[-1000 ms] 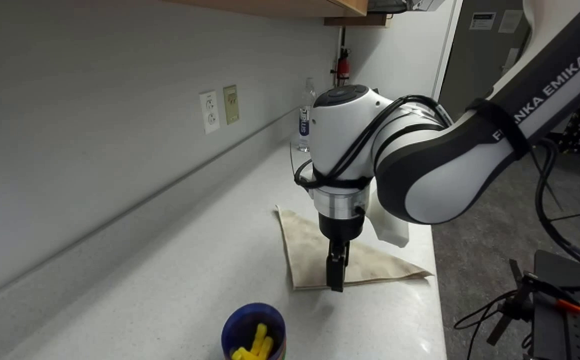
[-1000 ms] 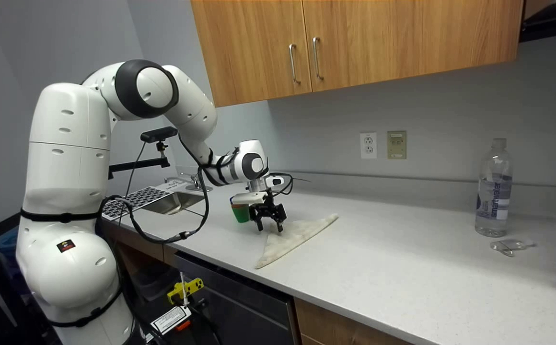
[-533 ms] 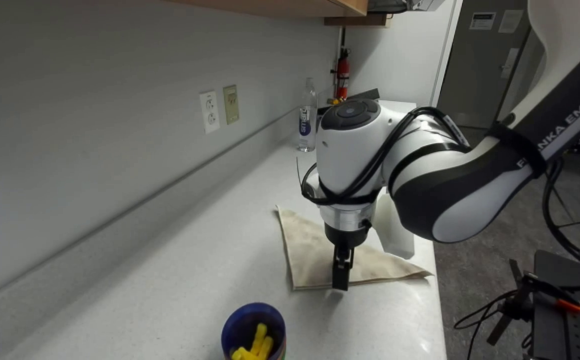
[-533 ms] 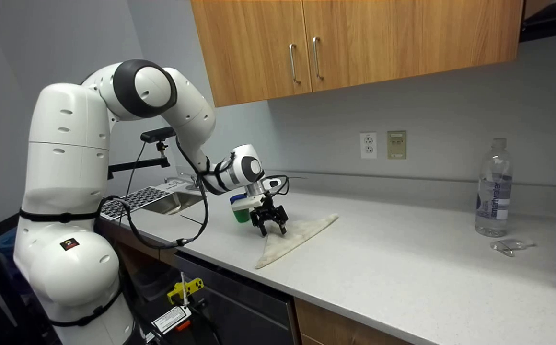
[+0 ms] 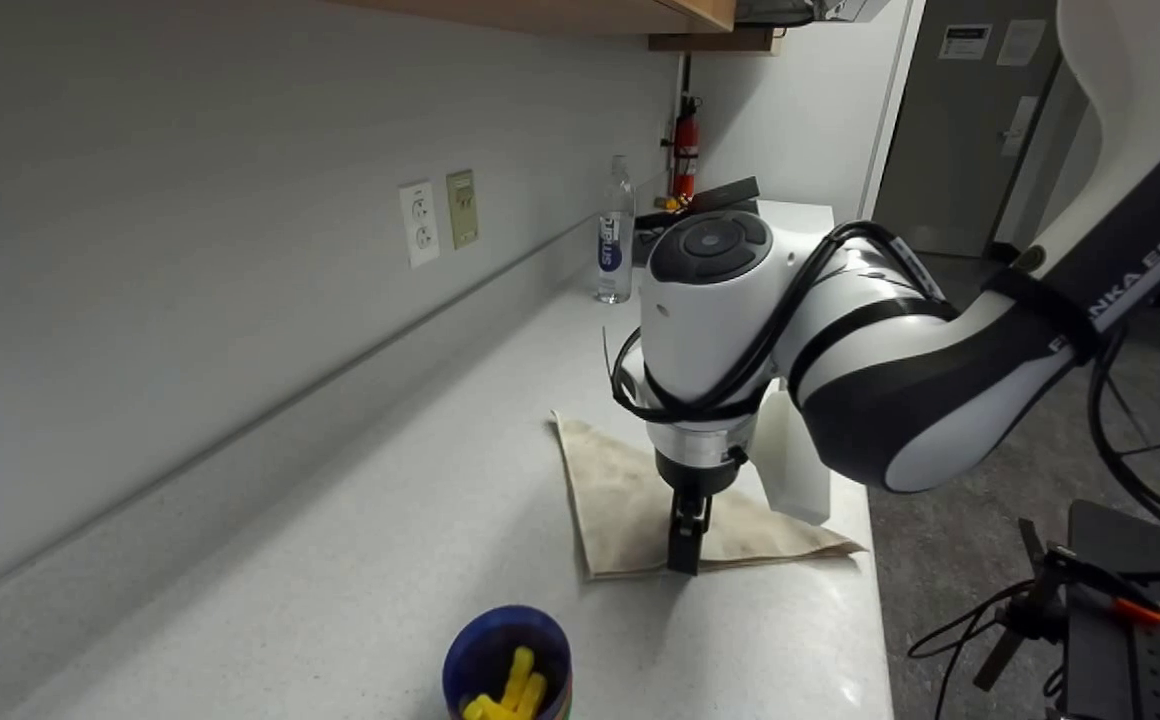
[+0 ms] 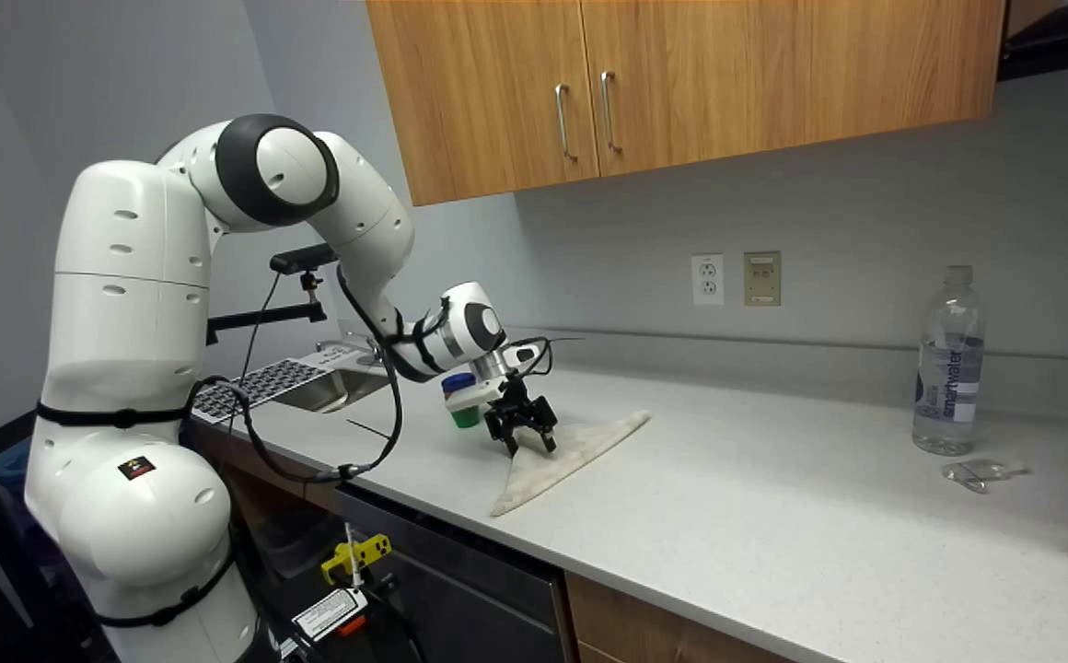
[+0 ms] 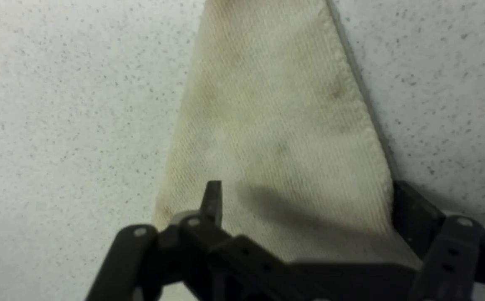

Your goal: Unfold the cloth

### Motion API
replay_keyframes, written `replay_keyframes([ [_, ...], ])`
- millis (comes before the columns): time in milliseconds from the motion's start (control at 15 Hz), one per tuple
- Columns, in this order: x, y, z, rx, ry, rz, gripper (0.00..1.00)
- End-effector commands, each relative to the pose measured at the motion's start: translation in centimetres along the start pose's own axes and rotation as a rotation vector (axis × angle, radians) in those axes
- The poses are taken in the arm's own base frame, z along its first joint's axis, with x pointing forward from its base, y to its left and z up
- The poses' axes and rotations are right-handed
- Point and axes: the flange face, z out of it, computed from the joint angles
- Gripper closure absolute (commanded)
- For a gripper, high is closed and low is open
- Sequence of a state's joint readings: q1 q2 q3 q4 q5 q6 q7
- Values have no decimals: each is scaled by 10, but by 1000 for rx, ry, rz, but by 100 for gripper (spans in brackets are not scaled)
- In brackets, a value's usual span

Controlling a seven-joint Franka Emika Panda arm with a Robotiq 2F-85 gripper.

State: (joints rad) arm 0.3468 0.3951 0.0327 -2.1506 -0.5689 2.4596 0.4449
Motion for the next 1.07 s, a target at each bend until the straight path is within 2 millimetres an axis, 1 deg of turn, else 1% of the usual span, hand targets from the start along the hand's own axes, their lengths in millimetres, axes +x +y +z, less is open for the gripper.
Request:
replay_keyframes([
  [0, -6, 2, -5, -34, 42, 13, 0],
  [267, -8, -4, -10, -62, 61, 22, 0],
  [333, -7, -4, -10, -68, 65, 24, 4],
  [400, -7, -5, -11, -75, 70, 27, 26],
  [533, -8, -7, -12, -86, 77, 33, 31],
  [800, -8, -7, -13, -104, 91, 43, 64],
  [1000, -8, -4, -13, -105, 92, 54, 86],
])
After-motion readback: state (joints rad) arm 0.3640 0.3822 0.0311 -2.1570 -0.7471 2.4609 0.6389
